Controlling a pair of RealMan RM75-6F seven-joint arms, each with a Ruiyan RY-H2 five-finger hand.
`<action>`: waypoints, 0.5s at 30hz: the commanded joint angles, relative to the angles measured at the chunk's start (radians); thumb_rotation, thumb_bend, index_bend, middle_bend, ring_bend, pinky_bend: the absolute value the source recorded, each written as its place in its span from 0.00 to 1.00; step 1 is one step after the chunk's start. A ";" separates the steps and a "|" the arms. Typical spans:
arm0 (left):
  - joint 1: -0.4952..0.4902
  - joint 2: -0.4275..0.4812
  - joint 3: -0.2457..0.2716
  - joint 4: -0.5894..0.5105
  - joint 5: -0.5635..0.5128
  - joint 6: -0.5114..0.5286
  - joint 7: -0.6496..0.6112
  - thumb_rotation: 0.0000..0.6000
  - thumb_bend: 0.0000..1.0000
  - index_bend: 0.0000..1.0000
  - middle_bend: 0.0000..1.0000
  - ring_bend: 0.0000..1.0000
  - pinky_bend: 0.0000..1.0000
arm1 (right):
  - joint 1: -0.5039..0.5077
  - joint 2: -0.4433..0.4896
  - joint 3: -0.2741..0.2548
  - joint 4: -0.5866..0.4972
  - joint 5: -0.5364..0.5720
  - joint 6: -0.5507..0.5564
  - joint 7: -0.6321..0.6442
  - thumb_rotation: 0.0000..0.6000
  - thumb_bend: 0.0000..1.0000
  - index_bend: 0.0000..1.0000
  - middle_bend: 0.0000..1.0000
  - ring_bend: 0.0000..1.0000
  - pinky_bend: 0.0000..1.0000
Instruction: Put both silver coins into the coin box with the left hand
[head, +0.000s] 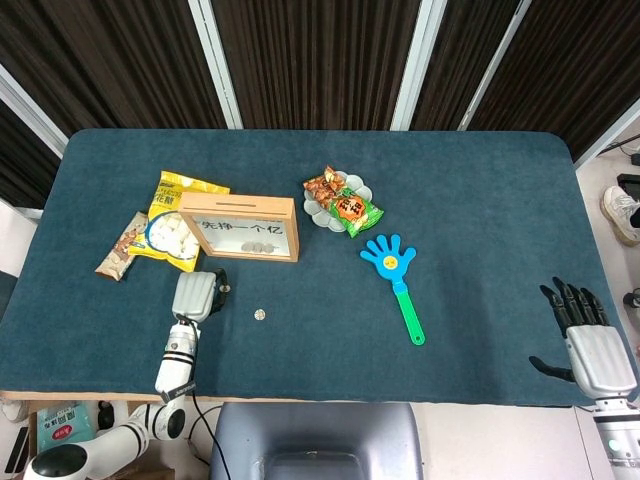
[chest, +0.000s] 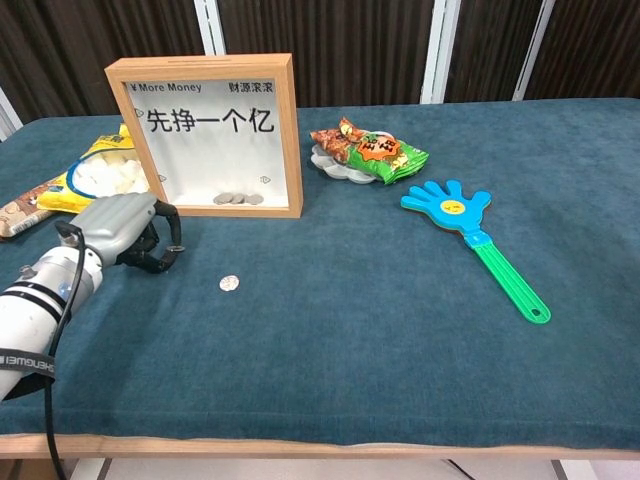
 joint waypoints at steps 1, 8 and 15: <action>-0.002 -0.007 -0.001 0.011 0.004 0.009 -0.007 1.00 0.39 0.55 1.00 1.00 1.00 | 0.000 0.001 -0.001 0.000 0.001 -0.001 0.000 1.00 0.15 0.00 0.00 0.00 0.00; -0.006 -0.013 0.000 0.026 0.007 0.009 -0.023 1.00 0.45 0.58 1.00 1.00 1.00 | 0.000 0.002 -0.001 -0.002 0.000 -0.002 -0.001 1.00 0.15 0.00 0.00 0.00 0.00; -0.009 -0.019 0.004 0.053 0.021 0.024 -0.050 1.00 0.46 0.64 1.00 1.00 1.00 | 0.001 0.001 -0.001 -0.002 0.003 -0.005 -0.002 1.00 0.15 0.00 0.00 0.00 0.00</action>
